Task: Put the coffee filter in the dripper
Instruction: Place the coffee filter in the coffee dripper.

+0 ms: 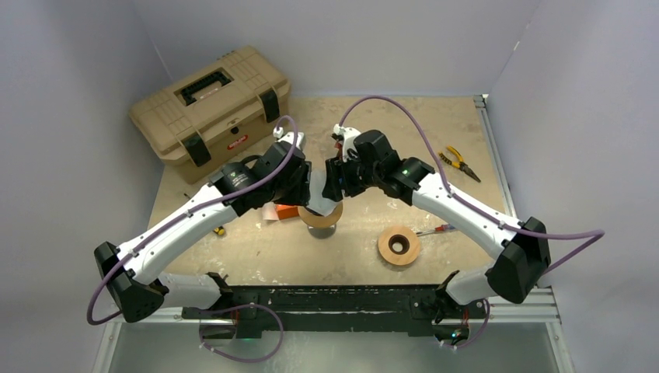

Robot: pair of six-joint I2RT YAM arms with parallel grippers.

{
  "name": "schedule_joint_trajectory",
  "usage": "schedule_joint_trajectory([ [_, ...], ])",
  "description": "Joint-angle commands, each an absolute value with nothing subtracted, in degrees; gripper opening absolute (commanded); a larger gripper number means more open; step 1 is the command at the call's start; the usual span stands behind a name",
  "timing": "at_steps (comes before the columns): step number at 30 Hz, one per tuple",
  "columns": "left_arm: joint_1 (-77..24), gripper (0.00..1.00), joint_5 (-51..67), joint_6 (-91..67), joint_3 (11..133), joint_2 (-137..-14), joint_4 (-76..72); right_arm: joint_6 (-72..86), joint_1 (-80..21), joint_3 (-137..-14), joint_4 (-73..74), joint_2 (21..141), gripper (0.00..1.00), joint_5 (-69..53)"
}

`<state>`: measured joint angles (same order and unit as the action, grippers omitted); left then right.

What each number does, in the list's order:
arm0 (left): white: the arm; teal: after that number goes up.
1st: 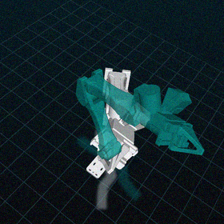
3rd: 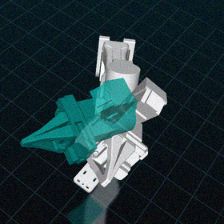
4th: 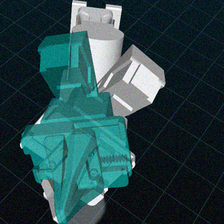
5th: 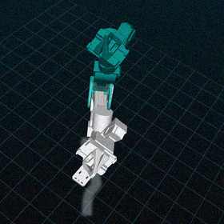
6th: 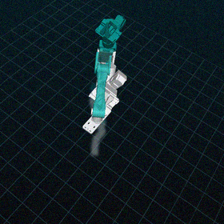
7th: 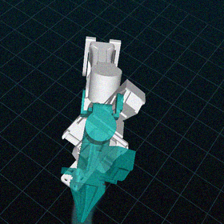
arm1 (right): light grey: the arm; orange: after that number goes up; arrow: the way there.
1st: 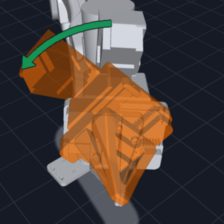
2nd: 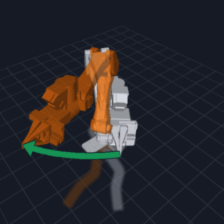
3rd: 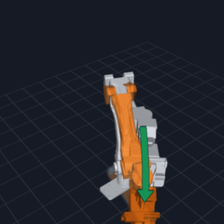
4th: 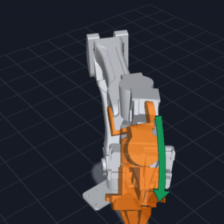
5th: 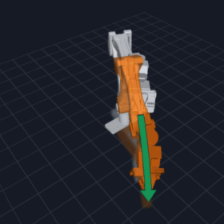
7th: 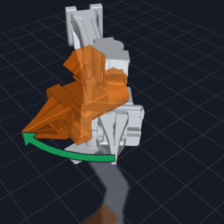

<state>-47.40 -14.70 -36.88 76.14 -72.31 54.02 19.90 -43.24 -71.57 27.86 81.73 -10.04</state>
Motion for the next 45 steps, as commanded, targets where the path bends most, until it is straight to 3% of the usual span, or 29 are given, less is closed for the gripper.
schedule_joint_trajectory([
  [1, -47.4, 0.52, -16.49, -37.9, 75.19, -72.81, 52.97, 19.91, -43.32, -71.29, 25.93, 82.09, 0.65, -10.06],
  [16, -47.37, 0.44, -17.84, -37.67, 74.36, -73.63, 53.51, 17.61, -43.33, -70.83, 24.47, 85.94, 0.61, -5.37],
  [36, -47.42, 0.36, -19.65, -37.82, 74.1, -75.36, 54.52, 16.35, -43.36, -70.08, 23.35, 87.01, 0.4, -6.42],
  [45, -47.4, 0.33, -20.63, -37.88, 73.06, -76.23, 54.5, 16.08, -43.43, -69.76, 23.26, 88.05, 0.39, -6.95],
])
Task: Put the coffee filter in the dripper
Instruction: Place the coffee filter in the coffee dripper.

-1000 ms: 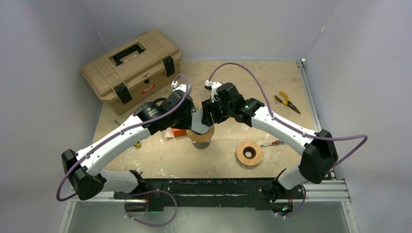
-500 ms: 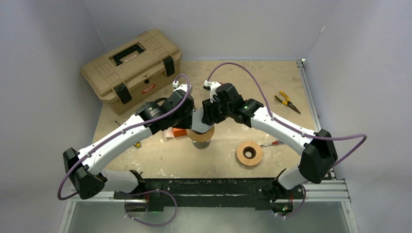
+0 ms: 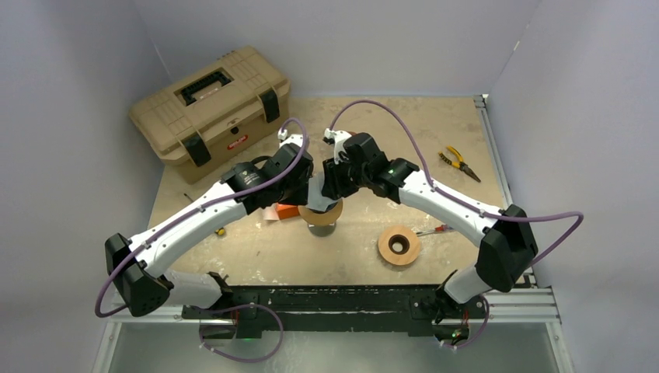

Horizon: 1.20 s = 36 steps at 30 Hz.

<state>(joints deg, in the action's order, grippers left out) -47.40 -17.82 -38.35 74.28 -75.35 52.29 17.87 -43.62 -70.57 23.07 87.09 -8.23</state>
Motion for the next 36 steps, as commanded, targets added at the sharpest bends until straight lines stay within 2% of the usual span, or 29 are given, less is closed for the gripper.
schedule_joint_trajectory([
  [1, -47.38, 0.33, -20.79, -37.97, 72.97, -76.41, 54.56, 16.08, -43.4, -69.72, 23.29, 88.14, 0.4, -7.01],
  [5, -47.4, 0.33, -21.55, -38.05, 73.01, -76.69, 55.08, 16.0, -43.37, -69.63, 23.37, 88.07, 0.38, -6.86],
  [9, -47.38, 0.32, -22.28, -38.24, 72.96, -76.66, 55.46, 15.74, -43.42, -69.52, 23.4, 87.98, 0.26, -6.77],
  [21, -47.37, 0.28, -22.68, -38.79, 72.52, -76.68, 55.83, 15.65, -43.41, -69.52, 23.82, 87.89, 0.12, -7.18],
  [24, -47.38, 0.29, -22.42, -38.93, 72.74, -76.79, 56.08, 15.24, -43.42, -69.5, 24.26, 87.72, 0.17, -8.81],
  [29, -47.37, 0.3, -22.33, -39.36, 73.28, -76.74, 56.7, 15.65, -43.34, -69.58, 26.79, 86.0, 0.44, -11.3],
  [36, -47.37, 0.3, -20.26, -39.58, 74.26, -76.02, 55.41, 18.25, -42.77, -70.62, 26.78, 82.14, 0.56, -13.01],
])
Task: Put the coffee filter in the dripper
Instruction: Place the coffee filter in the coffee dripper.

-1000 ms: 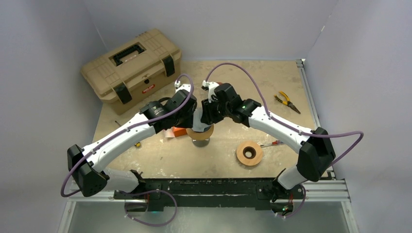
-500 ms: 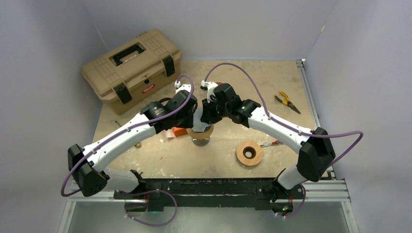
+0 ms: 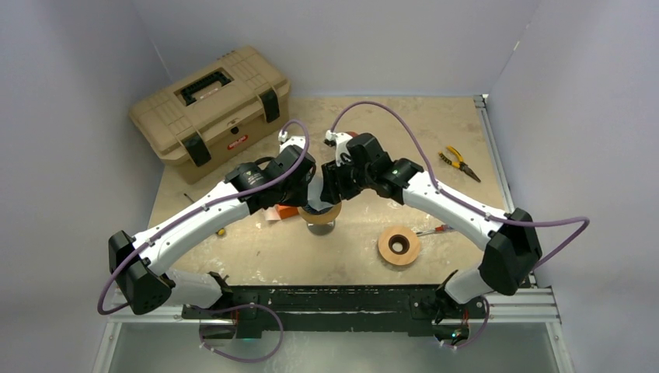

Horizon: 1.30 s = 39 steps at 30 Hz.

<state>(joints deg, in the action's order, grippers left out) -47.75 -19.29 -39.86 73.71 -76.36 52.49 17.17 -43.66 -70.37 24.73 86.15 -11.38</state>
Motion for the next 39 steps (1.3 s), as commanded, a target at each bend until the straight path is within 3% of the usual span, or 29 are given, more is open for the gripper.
schedule_joint_trajectory([
  [1, -47.38, 0.31, -20.14, -39.55, 74.31, -75.94, 55.3, 18.82, -42.66, -70.63, 26.32, 81.51, 0.57, -13.41],
  [13, -47.38, 0.33, -19.33, -39.21, 75.26, -75.34, 54.13, 20.45, -37.92, -69.47, 23.95, 78.78, 0.65, -20.7],
  [20, -47.37, 0.42, -16.98, -38.8, 75.94, -72.88, 52.09, 20.96, -36.32, -69.0, 21.31, 79.44, 0.64, -25.06],
  [39, -45.76, 0.41, -16.88, -40.18, 72.15, -71.5, 50.46, 21.52, -34.23, -64.79, 16.72, 81.7, 0.47, -28.87],
])
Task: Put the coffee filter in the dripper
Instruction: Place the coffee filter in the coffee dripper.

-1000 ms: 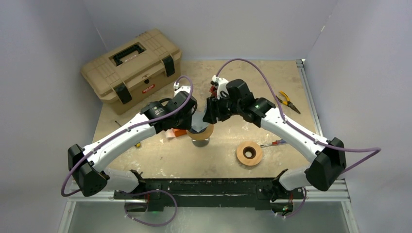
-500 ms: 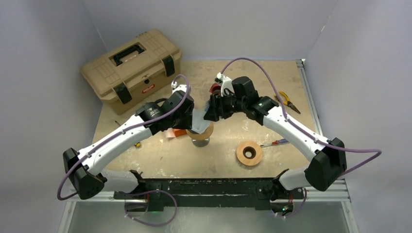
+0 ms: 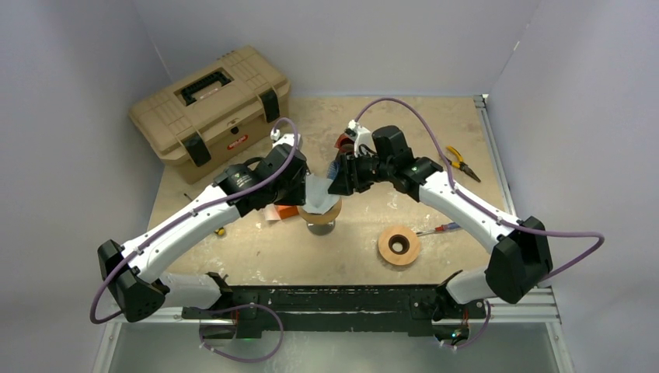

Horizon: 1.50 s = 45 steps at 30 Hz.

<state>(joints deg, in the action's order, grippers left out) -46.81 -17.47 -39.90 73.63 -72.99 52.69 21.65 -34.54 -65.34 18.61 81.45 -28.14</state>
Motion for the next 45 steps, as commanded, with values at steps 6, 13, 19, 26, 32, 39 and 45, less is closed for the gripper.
schedule_joint_trajectory([
  [6, -44.44, 0.4, -16.21, -39.65, 69.59, -71.84, 48.72, 20.2, -34.27, -64.78, 18.07, 82.0, 0.44, -26.27],
  [13, -44.29, 0.39, -15.19, -39.51, 69.75, -72.94, 47.51, 18.43, -34.28, -66.11, 18.24, 82.58, 0.42, -23.52],
  [19, -44.32, 0.39, -14.82, -39.39, 71.12, -72.95, 47.85, 16.6, -34.81, -68.67, 17.03, 80.43, 0.55, -24.98],
  [26, -44.27, 0.39, -14.16, -39.31, 71.44, -73.28, 47.77, 13.71, -38.19, -71.24, 16.29, 81.26, 0.71, -23.94],
  [32, -44.3, 0.39, -13.89, -39.33, 71.24, -73.3, 47.57, 11.87, -40.56, -73.21, 17.63, 84.79, 0.72, -19.1],
  [39, -44.3, 0.39, -14.01, -39.8, 70.34, -73.06, 47.66, 10.73, -41.81, -74.77, 19.19, 88.74, 0.63, -15.84],
  [45, -44.33, 0.39, -13.89, -40.14, 70.49, -73.02, 47.19, 10.83, -41.87, -74.54, 19.56, 91.12, 0.49, -14.82],
])
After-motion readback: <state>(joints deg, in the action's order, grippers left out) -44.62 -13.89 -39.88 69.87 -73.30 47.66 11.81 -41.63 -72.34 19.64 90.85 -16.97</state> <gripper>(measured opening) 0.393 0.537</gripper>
